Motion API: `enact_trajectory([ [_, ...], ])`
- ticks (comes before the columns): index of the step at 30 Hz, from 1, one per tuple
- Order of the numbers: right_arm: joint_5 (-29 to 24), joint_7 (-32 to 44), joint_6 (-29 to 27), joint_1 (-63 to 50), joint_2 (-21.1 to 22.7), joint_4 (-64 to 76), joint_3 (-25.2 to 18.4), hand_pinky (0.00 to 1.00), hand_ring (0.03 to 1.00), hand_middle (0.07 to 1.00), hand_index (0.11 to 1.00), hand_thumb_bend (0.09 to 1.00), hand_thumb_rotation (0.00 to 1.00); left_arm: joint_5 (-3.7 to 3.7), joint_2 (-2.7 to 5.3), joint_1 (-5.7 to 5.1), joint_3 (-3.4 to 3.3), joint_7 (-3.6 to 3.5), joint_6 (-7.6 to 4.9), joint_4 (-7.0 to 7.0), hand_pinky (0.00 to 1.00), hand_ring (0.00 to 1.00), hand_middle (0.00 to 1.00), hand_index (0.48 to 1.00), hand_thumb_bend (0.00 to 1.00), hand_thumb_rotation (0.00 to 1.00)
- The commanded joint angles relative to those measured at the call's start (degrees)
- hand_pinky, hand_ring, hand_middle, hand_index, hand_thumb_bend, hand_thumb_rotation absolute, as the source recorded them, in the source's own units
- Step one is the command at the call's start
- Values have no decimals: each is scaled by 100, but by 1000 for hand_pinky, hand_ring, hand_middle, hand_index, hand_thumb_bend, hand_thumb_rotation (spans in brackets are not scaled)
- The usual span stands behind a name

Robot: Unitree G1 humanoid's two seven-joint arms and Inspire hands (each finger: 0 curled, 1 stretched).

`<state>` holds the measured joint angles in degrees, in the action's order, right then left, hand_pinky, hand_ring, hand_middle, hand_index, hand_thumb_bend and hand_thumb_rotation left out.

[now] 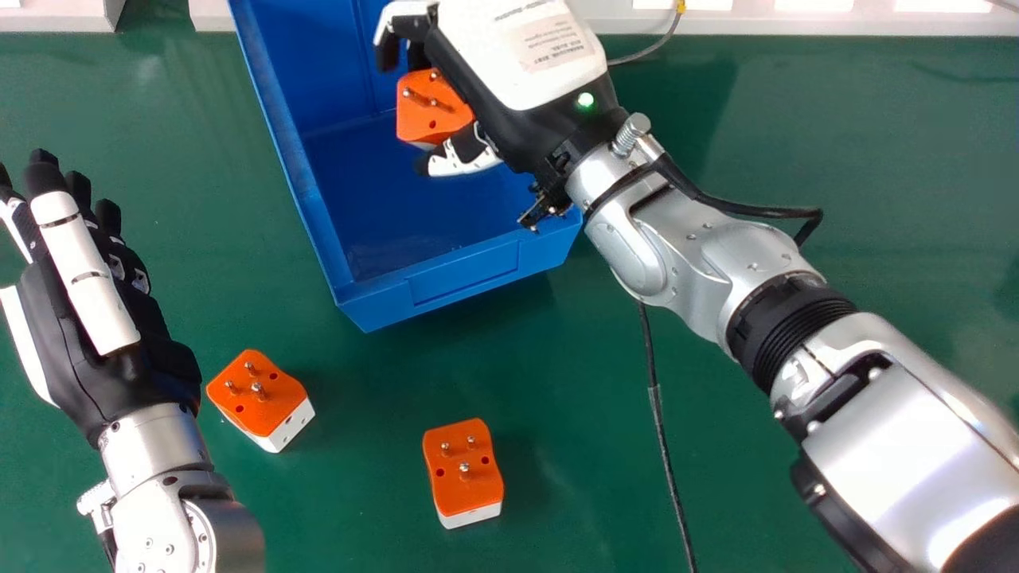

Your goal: Pick all objects and put in blue box

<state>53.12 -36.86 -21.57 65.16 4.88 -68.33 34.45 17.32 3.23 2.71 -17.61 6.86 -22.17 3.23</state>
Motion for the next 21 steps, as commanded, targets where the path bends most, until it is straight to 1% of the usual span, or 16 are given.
enact_trajectory([
  [1, 91, -52, 148, 165, 58, 292, 119, 817, 928, 953, 894, 928, 184, -103, 43, 56, 25, -25, -135, -48, 1000, 1000, 1000, 1000, 485, 852],
  [2, 141, -64, 241, 153, 66, 341, 173, 912, 971, 981, 945, 972, 245, -99, 44, 53, 26, -24, -128, -47, 1000, 1000, 1000, 1000, 487, 852],
  [4, 210, -96, 370, 128, 81, 423, 257, 912, 971, 981, 945, 972, 245, -90, 45, 46, 23, -22, -131, -35, 1000, 1000, 1000, 1000, 487, 852],
  [6, 258, -164, 459, 94, 102, 510, 335, 971, 991, 994, 983, 992, 362, -72, 50, 34, 20, -28, -141, -30, 1000, 1000, 1000, 1000, 493, 842],
  [7, 273, -216, 488, 77, 112, 549, 364, 986, 996, 997, 991, 997, 411, -68, 51, 26, 20, -31, -144, -31, 1000, 1000, 1000, 1000, 496, 836],
  [9, 300, -307, 542, 56, 128, 608, 409, 997, 999, 1000, 998, 1000, 461, -74, 55, 13, 19, -24, -144, -38, 1000, 1000, 1000, 1000, 497, 831],
  [10, 318, -350, 567, 44, 137, 647, 419, 999, 1000, 1000, 999, 1000, 502, -79, 59, 6, 20, -17, -140, -42, 1000, 1000, 1000, 1000, 497, 829],
  [11, 326, -396, 573, 28, 147, 692, 419, 999, 1000, 1000, 999, 1000, 502, -85, 66, -4, 23, -10, -134, -51, 1000, 1000, 1000, 1000, 497, 829],
  [13, 328, -515, 514, -20, 194, 811, 422, 1000, 1000, 1000, 1000, 1000, 584, -95, 86, -29, 32, 0, -133, -73, 1000, 1000, 1000, 1000, 497, 828],
  [15, 324, -646, 424, -74, 249, 932, 424, 1000, 1000, 1000, 1000, 1000, 628, -102, 97, -56, 40, -5, -138, -90, 1000, 1000, 1000, 1000, 493, 833],
  [17, 276, -772, 277, -192, 353, 1189, 372, 1000, 1000, 1000, 1000, 1000, 663, -85, 118, -86, 43, -9, -141, -111, 1000, 1000, 1000, 1000, 492, 836],
  [20, 165, -1052, 80, -573, 599, 1877, 174, 1000, 1000, 1000, 1000, 1000, 774, -60, 149, -138, 39, -6, -148, -133, 1000, 1000, 1000, 1000, 488, 829],
  [21, 156, -1160, 44, -727, 686, 2132, 100, 1000, 1000, 1000, 1000, 1000, 787, -47, 159, -157, 36, -1, -141, -146, 1000, 1000, 1000, 1000, 489, 825],
])
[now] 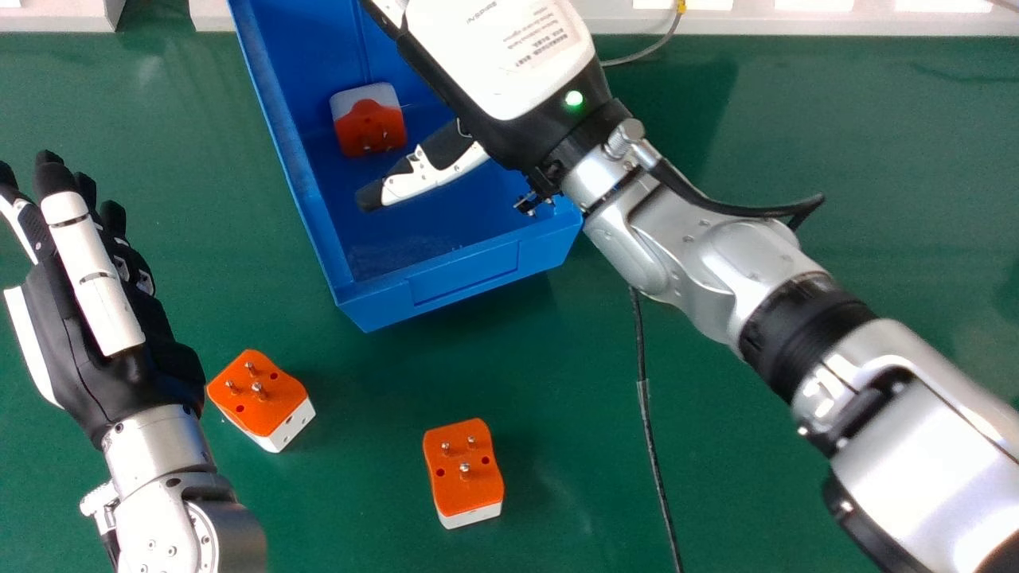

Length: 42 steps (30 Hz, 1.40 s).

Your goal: Pick all objects and put in blue box

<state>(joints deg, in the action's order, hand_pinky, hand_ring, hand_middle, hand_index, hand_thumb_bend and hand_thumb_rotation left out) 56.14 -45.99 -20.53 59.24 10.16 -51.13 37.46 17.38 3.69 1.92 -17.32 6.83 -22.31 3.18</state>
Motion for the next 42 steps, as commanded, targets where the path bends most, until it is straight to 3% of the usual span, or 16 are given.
enact_trajectory([
  [1, -151, -359, -74, -294, 241, 661, -280, 1000, 1000, 1000, 1000, 1000, 790, -46, 118, -88, 3, 13, -112, -149, 1000, 1000, 1000, 1000, 489, 823],
  [4, -200, -645, -99, -869, 489, 1484, -622, 1000, 1000, 1000, 1000, 1000, 773, -61, 117, -112, -1, 56, -87, -157, 1000, 1000, 1000, 1000, 507, 794],
  [11, -434, -889, -197, -1929, 976, 2679, -1439, 1000, 1000, 1000, 1000, 1000, 798, 14, 74, -154, -2, -9, -92, -122, 1000, 1000, 1000, 1000, 531, 777],
  [18, -864, -826, -283, -2476, 1297, 2767, -2189, 1000, 1000, 1000, 1000, 1000, 845, 12, 55, -160, 6, -25, -80, -131, 1000, 1000, 1000, 1000, 530, 787],
  [23, -1218, -447, -429, -2658, 1542, 2474, -2491, 1000, 1000, 1000, 1000, 1000, 759, 27, 59, -185, 13, -44, -57, -141, 1000, 1000, 1000, 1000, 523, 788],
  [31, -1411, 2295, 911, -2735, 1650, 2577, -2323, 991, 1000, 1000, 1000, 1000, 776, 9, 34, -137, 17, -68, -55, -68, 1000, 1000, 1000, 1000, 560, 768],
  [37, -1507, 3746, 1002, -2063, 1425, 1457, -1875, 985, 1000, 1000, 1000, 1000, 677, 11, 39, -136, 12, -67, -73, -84, 1000, 1000, 1000, 1000, 561, 783],
  [42, -1540, 4161, 774, -1672, 1223, 588, -1552, 986, 1000, 1000, 1000, 1000, 567, 28, 53, -151, -7, -75, -124, -74, 1000, 1000, 1000, 1000, 533, 810],
])
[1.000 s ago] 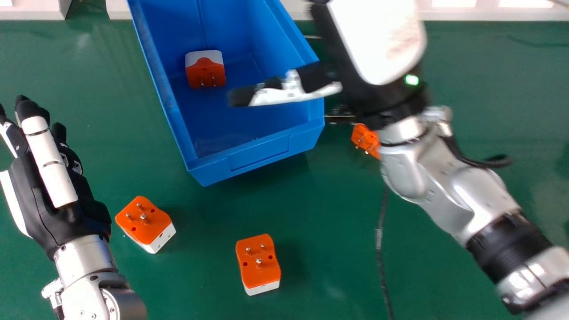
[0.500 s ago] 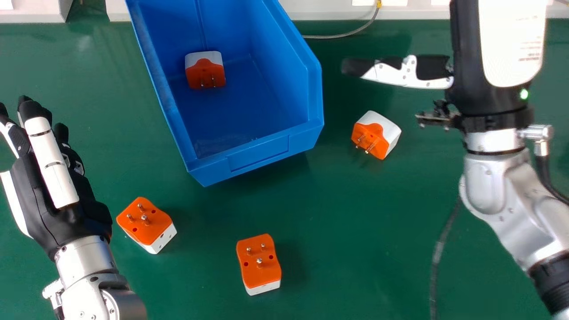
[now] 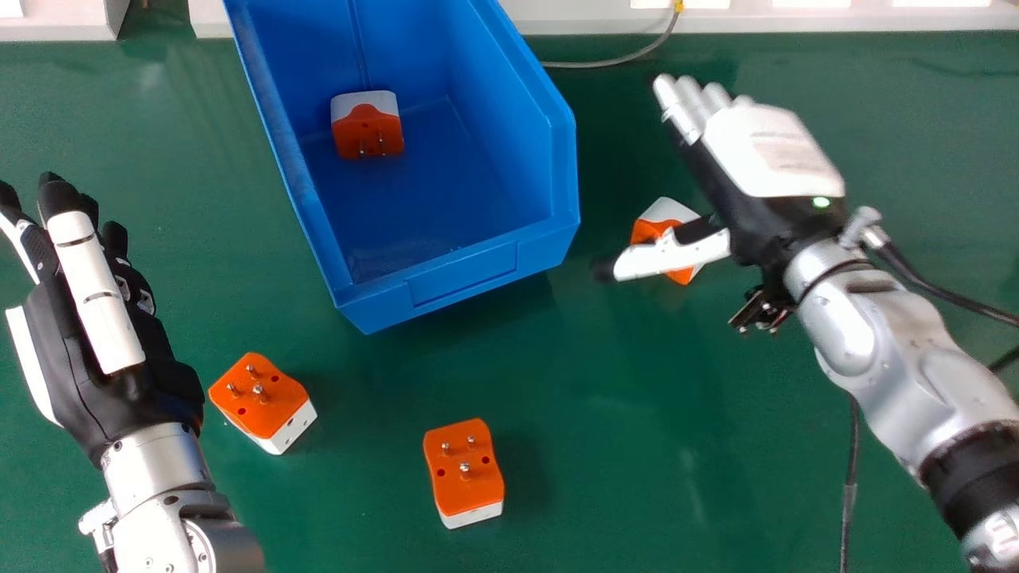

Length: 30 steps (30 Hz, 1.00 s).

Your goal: Pick all objects and put in blue box

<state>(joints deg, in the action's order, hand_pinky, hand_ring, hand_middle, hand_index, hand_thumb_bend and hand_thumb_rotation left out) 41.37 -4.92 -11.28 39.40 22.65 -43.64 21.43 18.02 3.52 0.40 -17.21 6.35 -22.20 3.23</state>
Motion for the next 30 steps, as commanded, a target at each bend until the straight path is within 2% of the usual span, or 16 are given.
enact_trajectory([
  [1, -63, 82, -174, 355, -49, -260, 87, 986, 1000, 1000, 1000, 1000, 567, -22, 73, 0, -16, -35, -135, -90, 1000, 1000, 1000, 1000, 533, 810],
  [5, -67, 83, -338, 473, -73, -513, 204, 962, 1000, 1000, 1000, 1000, 527, -53, 66, 25, -30, 19, -90, -106, 1000, 1000, 1000, 1000, 524, 803],
  [9, -63, 52, -503, 567, -54, -703, 265, 922, 994, 993, 991, 1000, 502, -38, 55, 62, -35, 22, -77, -93, 1000, 1000, 1000, 1000, 521, 802],
  [11, -104, 91, -496, 593, -62, -738, 254, 844, 968, 972, 952, 967, 447, -48, 55, 71, -25, 22, -81, -101, 1000, 1000, 1000, 1000, 517, 803],
  [14, -136, 138, -460, 614, -62, -733, 246, 732, 912, 931, 868, 893, 296, -34, 57, 83, -20, 27, -63, -125, 1000, 1000, 1000, 1000, 500, 818],
  [18, -136, 233, -366, 624, -43, -643, 246, 687, 881, 914, 801, 839, 174, -49, 56, 70, -8, 41, -38, -175, 1000, 1000, 1000, 1000, 493, 833],
  [23, -75, 246, -293, 635, 1, -579, 277, 684, 878, 910, 782, 827, 155, -55, 50, 62, -9, 42, -35, -201, 1000, 1000, 1000, 1000, 498, 832],
  [30, 194, -126, -362, 633, 101, -843, 479, 676, 866, 889, 754, 839, 141, -57, 64, 42, -8, 60, -18, -233, 1000, 1000, 1000, 1000, 506, 822],
])
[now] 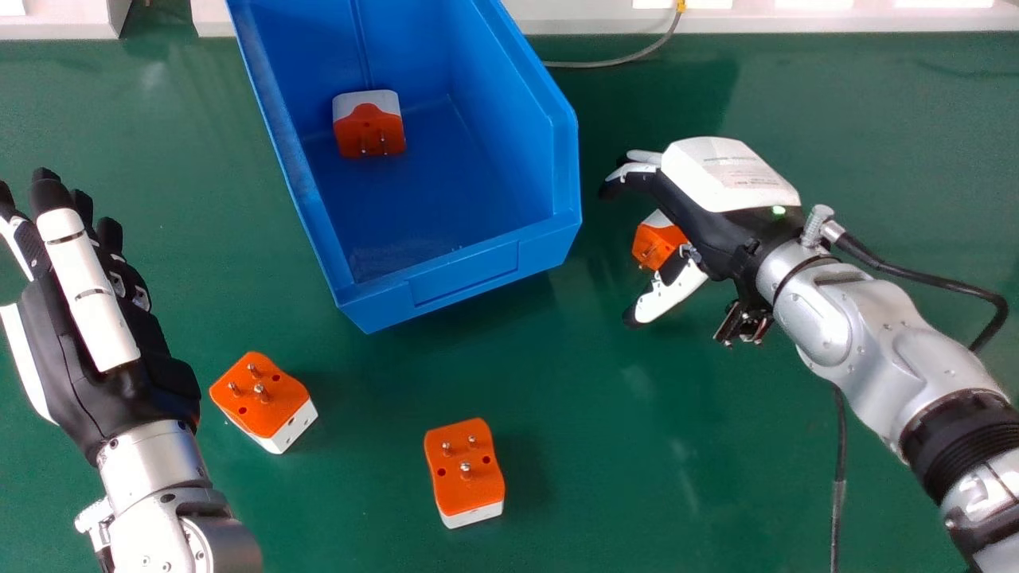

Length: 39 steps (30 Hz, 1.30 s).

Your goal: Pick all objects and put in blue box

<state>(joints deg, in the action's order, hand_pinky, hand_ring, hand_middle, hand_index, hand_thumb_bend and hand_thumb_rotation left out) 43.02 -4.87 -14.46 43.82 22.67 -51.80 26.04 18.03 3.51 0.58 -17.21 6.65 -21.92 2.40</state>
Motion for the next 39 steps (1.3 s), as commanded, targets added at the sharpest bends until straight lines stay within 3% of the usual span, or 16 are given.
enact_trajectory([
  [1, 43, -143, -44, 199, 102, -78, 36, 686, 870, 891, 752, 831, 138, -56, 66, 22, -11, 30, -49, -151, 1000, 1000, 1000, 1000, 505, 820],
  [4, -20, -265, -88, 200, 79, -329, 35, 693, 871, 891, 745, 822, 122, -28, 57, 15, -24, 5, -59, -140, 1000, 1000, 1000, 1000, 504, 816],
  [8, -159, -558, -226, 192, 1, -694, -45, 644, 811, 876, 715, 752, 19, -9, 43, 1, -28, -18, -33, -136, 1000, 1000, 1000, 1000, 501, 818],
  [11, -337, -711, -361, 250, -80, -991, -145, 573, 694, 776, 617, 648, 44, 8, 52, -9, -27, -30, -34, -148, 1000, 1000, 1000, 1000, 501, 819],
  [12, -375, -727, -356, 282, -102, -1084, -151, 524, 622, 701, 577, 599, 46, 14, 57, -6, -30, -31, -45, -141, 1000, 1000, 1000, 1000, 501, 819],
  [15, -409, -794, -334, 346, -151, -1233, -161, 418, 485, 554, 526, 543, 15, -9, 61, 0, -32, -22, -58, -125, 1000, 1000, 1000, 1000, 501, 816],
  [17, -441, -877, -402, 340, -164, -1245, -185, 390, 450, 524, 512, 529, 7, -15, 61, 0, -27, -24, -52, -125, 1000, 1000, 1000, 1000, 502, 814],
  [23, -520, -962, -643, 308, -140, -1152, -193, 341, 433, 510, 510, 501, 0, 5, 51, 11, -27, -63, -75, -80, 1000, 1000, 1000, 1000, 503, 814],
  [29, -613, -1104, -933, 261, -130, -1055, -302, 330, 433, 514, 508, 497, 0, -67, 63, -1, -21, -20, -80, -72, 1000, 1000, 1000, 1000, 508, 820],
  [32, -622, -1206, -1115, 224, -95, -928, -347, 328, 429, 510, 509, 496, 0, -46, 63, -7, -27, -39, -93, -68, 1000, 1000, 1000, 1000, 512, 818],
  [35, -628, -1294, -1228, 141, -73, -660, -414, 325, 427, 505, 505, 496, 0, -88, 66, -19, -23, -11, -87, -67, 1000, 1000, 1000, 1000, 521, 815],
  [39, -592, -1368, -1248, -88, 9, 29, -504, 312, 419, 505, 511, 495, 0, -88, 76, -25, -17, -8, -92, -66, 1000, 1000, 1000, 1000, 529, 813],
])
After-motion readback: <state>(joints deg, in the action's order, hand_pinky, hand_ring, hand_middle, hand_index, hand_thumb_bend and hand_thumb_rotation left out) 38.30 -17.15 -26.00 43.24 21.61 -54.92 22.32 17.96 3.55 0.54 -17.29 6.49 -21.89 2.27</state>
